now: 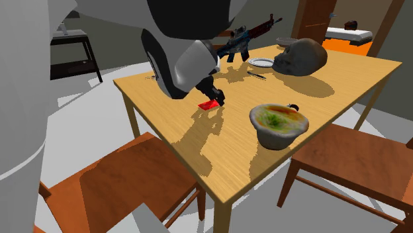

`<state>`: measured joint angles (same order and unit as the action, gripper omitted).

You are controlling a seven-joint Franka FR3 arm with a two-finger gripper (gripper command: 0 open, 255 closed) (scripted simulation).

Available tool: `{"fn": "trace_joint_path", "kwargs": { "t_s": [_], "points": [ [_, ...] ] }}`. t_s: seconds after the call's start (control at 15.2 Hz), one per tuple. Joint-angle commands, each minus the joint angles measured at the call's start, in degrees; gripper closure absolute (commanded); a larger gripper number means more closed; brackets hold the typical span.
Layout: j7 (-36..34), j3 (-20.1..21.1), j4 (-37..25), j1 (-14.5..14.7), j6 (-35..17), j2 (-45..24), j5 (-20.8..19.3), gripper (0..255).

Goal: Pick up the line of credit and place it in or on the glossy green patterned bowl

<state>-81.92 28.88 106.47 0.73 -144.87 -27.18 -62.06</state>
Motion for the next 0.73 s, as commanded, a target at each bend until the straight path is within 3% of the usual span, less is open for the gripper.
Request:
{"fn": "trace_joint_path", "kwargs": {
  "t_s": [0.0, 0.66],
  "points": [
    [1.0, 0.5, 0.3, -0.4, 0.5, 0.7, 1.1, 255],
    [7.4, 3.6, -0.4, -2.7, 3.7, 5.1, 7.9, 255]
  ]
}}
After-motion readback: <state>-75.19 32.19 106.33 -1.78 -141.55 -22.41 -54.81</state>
